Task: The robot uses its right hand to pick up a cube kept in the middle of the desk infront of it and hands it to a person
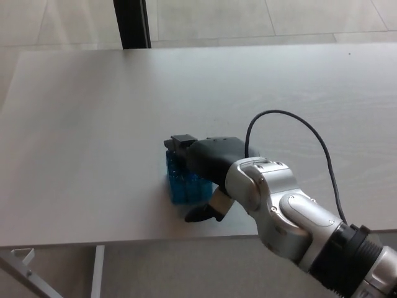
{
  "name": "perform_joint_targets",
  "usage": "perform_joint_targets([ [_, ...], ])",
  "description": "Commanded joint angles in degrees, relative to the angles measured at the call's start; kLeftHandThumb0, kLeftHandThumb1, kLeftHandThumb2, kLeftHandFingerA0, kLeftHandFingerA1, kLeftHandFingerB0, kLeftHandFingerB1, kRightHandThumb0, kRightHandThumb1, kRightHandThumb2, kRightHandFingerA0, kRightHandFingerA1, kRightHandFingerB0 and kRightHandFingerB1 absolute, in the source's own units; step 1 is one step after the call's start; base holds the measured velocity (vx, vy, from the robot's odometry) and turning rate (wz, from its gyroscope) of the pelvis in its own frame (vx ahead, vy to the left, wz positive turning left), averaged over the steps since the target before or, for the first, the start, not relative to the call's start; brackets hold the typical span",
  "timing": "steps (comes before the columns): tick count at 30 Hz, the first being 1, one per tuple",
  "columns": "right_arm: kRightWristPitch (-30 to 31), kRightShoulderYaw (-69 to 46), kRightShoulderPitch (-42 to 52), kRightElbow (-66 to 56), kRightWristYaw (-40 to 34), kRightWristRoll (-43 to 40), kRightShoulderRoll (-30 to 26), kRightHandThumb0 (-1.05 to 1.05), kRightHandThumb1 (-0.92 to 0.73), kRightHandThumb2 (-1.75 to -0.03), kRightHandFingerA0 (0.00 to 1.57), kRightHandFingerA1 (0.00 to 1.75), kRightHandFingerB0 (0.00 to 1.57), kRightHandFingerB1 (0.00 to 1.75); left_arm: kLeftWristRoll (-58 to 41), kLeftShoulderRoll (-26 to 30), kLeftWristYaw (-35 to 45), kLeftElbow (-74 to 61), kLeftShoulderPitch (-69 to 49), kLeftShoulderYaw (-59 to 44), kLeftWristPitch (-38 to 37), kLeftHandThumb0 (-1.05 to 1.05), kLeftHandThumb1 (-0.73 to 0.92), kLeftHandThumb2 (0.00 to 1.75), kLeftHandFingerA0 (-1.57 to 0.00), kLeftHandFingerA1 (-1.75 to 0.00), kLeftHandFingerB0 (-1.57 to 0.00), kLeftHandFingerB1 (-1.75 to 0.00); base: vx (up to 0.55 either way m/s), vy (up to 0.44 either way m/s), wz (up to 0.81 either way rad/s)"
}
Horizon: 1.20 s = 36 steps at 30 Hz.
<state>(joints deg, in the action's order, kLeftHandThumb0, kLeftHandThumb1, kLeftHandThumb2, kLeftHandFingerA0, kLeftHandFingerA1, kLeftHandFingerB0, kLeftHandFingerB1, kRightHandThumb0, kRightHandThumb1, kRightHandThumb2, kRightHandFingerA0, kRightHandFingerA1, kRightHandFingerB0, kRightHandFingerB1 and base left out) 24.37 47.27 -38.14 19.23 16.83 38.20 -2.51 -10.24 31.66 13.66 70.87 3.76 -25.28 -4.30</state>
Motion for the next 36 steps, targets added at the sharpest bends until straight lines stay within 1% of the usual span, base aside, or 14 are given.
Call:
perform_joint_targets([
  [1, -7.0, -1.31, 9.04, 8.21, -24.77, 4.67, 0.22, -0.43, -0.58, -0.61, 0.66, 1.51, 0.49, 0.58, -0.09, 0.36, -0.25, 0.59, 0.08, 0.26, -0.73, -0.81, 0.66, 0.6, -0.57, -1.06, -0.42, -0.97, 0.0, 0.0, 0.0],
  [6, -13.58, -1.72, 10.87, 12.45, -37.2, 5.42, 0.77, -0.27, -0.67, -0.62, 0.77, 1.64, 0.56, 0.72, 0.04, 0.25, 0.0, 0.29, -0.41, 0.39, -1.57, -0.8, 0.68, 0.61, -0.58, -1.08, -0.41, -0.96, 0.0, 0.0, 0.0],
  [7, -13.98, -1.55, 10.95, 12.64, -38.75, 5.87, 0.88, -0.25, -0.7, -0.64, 0.74, 1.7, 0.66, 0.75, 0.12, 0.3, -0.19, 0.19, -0.43, 0.46, -1.4, -0.8, 0.69, 0.62, -0.58, -1.09, -0.43, -0.97, 0.0, 0.0, 0.0],
  [15, -16.51, -1.46, 10.73, 14.33, -42.37, 6.26, 1.05, -0.45, -0.59, -0.57, 0.78, 1.75, 0.86, 0.86, 0.29, 0.28, -0.26, 0.49, -0.6, 0.58, -1.3, -0.79, 0.72, 0.63, -0.53, -1.04, -0.41, -0.96, 0.0, 0.0, 0.0],
  [16, -17.46, -1.56, 11.07, 14.42, -43.23, 6.2, 0.74, -0.44, -0.57, -0.56, 0.76, 1.75, 0.88, 0.88, 0.42, 0.33, -0.02, 0.57, -0.72, 0.71, -1.53, -0.81, 0.52, 0.95, -0.56, -0.93, -0.42, -0.84, 0.0, 0.0, 0.0],
  [17, -18.53, -1.76, 11.34, 14.47, -43.62, 5.94, 0.46, -0.44, -0.57, -0.56, 0.75, 1.75, 0.88, 0.87, 0.15, 0.3, 0.14, 0.65, -0.71, 0.45, -1.45, -0.79, 0.72, 0.62, -0.52, -1.03, -0.38, -0.94, 0.0, 0.0, 0.0],
  [18, -18.56, -1.82, 11.44, 14.4, -43.36, 5.85, 0.42, -0.42, -0.58, -0.56, 0.75, 1.75, 0.88, 0.88, 0.42, 0.38, -0.1, 0.66, -0.78, 0.66, -1.7, -0.81, 0.52, 0.94, -0.57, -0.92, -0.45, -0.86, 0.0, 0.0, 0.0],
  [19, -19.52, -1.88, 11.55, 14.72, -43.66, 5.67, 0.21, -0.43, -0.59, -0.56, 0.76, 1.75, 0.87, 0.86, -0.11, 0.31, -0.03, 0.75, -0.83, 0.14, -1.51, -0.79, 0.71, 0.62, -0.53, -1.04, -0.43, -0.98, 0.0, 0.0, 0.0],
  [27, -21.74, -3.82, 8.48, 12.91, -41.6, 5.2, -2.13, -0.32, -0.64, -0.6, 0.77, 1.68, 0.84, 0.98, -0.01, 0.59, 0.37, 0.58, -1.09, 0.25, -1.6, -0.75, 0.73, 0.63, -0.53, -1.04, -0.42, -0.97, 0.0, 0.0, 0.0],
  [29, -23.79, -5.08, 6.51, 11.66, -41.81, 5.1, -3.36, -0.27, -0.72, -0.72, 0.73, 1.75, 0.77, 1.19, -0.25, 0.55, 0.37, 0.55, -1.25, 0.02, -1.49, -0.79, 0.72, 0.63, -0.54, -1.04, -0.41, -0.97, 0.0, 0.0, 0.0],
  [32, -25.36, -6.7, 4.72, 10.63, -41.56, 4.43, -3.86, -0.26, -0.71, -0.77, 0.74, 1.74, 0.79, 1.16, -0.34, 0.67, 0.37, 0.61, -1.36, -0.1, -1.38, -0.8, 0.71, 0.63, -0.56, -1.05, -0.4, -0.95, 0.0, 0.0, 0.0],
  [34, -25.63, -7.93, 3.39, 9.15, -40.62, 4.15, -4.11, -0.27, -0.68, -0.66, 0.79, 1.69, 0.82, 1.0, 0.33, 0.87, -0.01, 0.67, -1.56, 0.42, -2.11, -0.8, 0.73, 0.63, -0.57, -1.05, -0.41, -0.95, 0.0, 0.0, 0.0],
  [35, -26.15, -8.69, 2.71, 8.33, -40.19, 4.04, -4.4, -0.23, -0.62, -0.75, 0.83, 1.62, 0.85, 1.0, 0.12, 0.8, -0.18, 0.74, -1.52, 0.22, -1.94, -0.78, 0.53, 1.05, -0.7, -0.97, -0.41, -0.81, 0.0, 0.0, 0.0],
  [36, -26.67, -9.23, 2.17, 7.91, -39.88, 3.92, -4.59, -0.22, -0.62, -0.79, 0.83, 1.62, 0.85, 1.04, 0.0, 0.78, -0.16, 0.82, -1.47, 0.14, -1.85, -0.8, 0.72, 0.63, -0.57, -1.04, -0.41, -0.96, 0.0, 0.0, 0.0],
])
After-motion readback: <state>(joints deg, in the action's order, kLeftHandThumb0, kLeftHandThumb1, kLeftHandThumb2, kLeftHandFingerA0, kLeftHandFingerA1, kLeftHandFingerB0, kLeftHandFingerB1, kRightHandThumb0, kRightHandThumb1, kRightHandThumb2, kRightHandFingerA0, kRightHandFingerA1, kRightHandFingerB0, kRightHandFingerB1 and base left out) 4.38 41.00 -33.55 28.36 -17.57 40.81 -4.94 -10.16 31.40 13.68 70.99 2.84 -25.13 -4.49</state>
